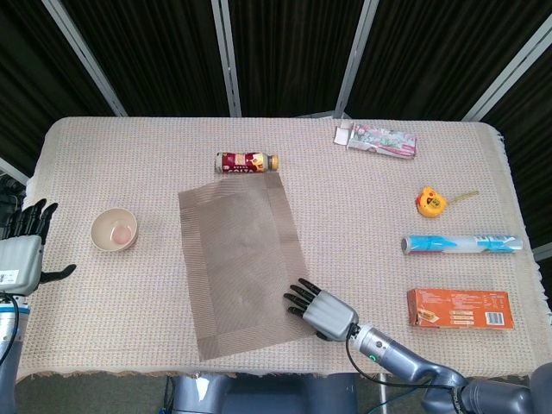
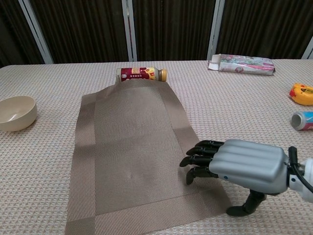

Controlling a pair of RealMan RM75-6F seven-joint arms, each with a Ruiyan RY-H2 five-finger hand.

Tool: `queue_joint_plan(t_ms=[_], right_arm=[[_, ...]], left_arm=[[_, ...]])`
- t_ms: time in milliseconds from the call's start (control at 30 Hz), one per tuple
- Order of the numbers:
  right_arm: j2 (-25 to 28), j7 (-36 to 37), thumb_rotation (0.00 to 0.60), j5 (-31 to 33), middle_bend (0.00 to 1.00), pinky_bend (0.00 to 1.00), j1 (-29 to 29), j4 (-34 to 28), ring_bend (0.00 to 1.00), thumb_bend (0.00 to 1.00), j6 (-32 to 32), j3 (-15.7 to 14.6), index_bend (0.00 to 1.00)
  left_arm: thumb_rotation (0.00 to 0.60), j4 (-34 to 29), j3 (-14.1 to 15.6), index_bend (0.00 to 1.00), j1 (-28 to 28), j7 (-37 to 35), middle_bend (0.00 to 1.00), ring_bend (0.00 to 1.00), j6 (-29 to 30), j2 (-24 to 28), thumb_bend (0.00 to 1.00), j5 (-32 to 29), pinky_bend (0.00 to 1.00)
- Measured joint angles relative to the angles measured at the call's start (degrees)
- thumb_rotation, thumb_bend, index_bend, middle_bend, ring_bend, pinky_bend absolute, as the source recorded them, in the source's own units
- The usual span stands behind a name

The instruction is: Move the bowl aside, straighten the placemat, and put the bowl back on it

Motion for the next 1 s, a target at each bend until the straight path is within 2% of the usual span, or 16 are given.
queue_joint_plan(t_ms=[400, 700, 1000], right_arm=[[-1.78, -2.15, 0.6, 2.19, 0.08, 0.0, 0.93, -0.28, 0.0, 0.17, 0.33, 0.27, 0.25], [1.34, -2.88, 0.6, 0.6, 0.08, 0.0, 0.45, -3.56, 0.0, 0.17, 2.89, -2.4, 0.25], [1.04, -2.21, 0.6, 0.82, 0.08, 0.0, -0.03, -1.69, 0.0, 0.17, 3.58, -3.69, 0.25]], left_arm=[[0.6, 0.01, 0.03, 0.0, 0.0, -1.8, 0.0, 0.0, -0.94, 0.67, 0.09, 0.2, 0.0], [0.6, -0.07, 0.31, 0.0, -0.14, -1.66, 0.0, 0.0, -1.37, 0.61, 0.09, 0.5, 0.0], [0.6, -0.42, 0.45, 0.0, 0.02, -1.78, 0.0, 0.0, -1.13, 0.79, 0.09, 0.89, 0.0]])
